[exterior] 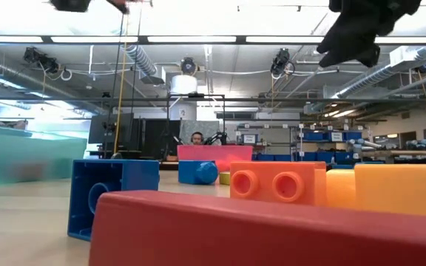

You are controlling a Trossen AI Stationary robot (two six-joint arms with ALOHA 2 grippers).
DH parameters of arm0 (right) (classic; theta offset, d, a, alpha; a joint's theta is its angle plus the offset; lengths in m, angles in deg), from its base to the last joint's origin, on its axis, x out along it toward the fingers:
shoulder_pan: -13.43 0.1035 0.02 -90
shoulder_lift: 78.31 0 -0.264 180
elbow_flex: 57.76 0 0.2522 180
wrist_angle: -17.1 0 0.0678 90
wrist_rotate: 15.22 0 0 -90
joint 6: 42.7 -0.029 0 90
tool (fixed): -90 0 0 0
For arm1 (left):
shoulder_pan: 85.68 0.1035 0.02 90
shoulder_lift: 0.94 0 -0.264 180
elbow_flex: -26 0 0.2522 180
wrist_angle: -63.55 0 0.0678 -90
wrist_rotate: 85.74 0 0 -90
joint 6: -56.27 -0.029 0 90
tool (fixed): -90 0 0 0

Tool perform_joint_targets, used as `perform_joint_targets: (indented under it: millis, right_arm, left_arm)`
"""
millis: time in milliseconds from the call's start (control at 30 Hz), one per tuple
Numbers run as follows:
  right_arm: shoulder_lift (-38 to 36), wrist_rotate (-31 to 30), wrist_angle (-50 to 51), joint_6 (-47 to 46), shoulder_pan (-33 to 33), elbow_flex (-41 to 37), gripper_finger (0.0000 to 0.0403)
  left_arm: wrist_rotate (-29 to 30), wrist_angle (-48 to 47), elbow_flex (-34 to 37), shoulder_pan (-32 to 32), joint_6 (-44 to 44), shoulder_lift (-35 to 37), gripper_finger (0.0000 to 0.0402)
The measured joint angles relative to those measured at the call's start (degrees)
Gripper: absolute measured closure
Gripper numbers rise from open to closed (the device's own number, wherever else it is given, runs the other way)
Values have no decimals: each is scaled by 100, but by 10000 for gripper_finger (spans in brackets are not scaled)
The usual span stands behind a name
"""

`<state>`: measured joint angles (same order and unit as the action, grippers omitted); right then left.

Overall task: Sort blocks by size
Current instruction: Put the pink rectangle block into the transparent bin

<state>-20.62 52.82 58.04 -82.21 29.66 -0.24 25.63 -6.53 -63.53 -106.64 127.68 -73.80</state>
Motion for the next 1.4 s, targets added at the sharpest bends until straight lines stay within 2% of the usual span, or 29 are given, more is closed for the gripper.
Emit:
perform_joint_targets:
  millis: [167, 267, 367, 500, 633, 900, 1233, 1400]
  right_arm:
    - [-119, 240, -557, 80, 15, -317, 236]
    - [-112, 255, -569, 311, 15, -329, 235]
    - [-116, 260, -610, 557, 8, -329, 236]
    - [-122, 351, -711, 788, -67, -329, 237]
    - [-122, 559, -858, 948, -206, -329, 236]
    - [-122, 801, -956, 1016, -427, -329, 238]
    - [-120, 975, -1013, 1016, -455, -329, 239]
    - [-120, 1013, -1213, 1016, -455, -329, 240]
  left_arm:
    - [-1, 4, 322, -1188, 2004, 14, 343]
    - [-48, 190, 458, -1868, 3154, -93, 343]
    - [-322, 136, 482, -2448, 4124, -234, 340]
    - [-857, 162, 485, -2915, 4933, -581, 334]
    - [-1483, 307, 485, -3156, 5057, -997, 333]
    - [-1562, 806, 485, -3373, 4684, -1764, 331]
    - [-2434, 1088, 485, -3507, 4423, -2483, 330]
    - [-2509, 1107, 485, -3502, 4251, -2605, 330]
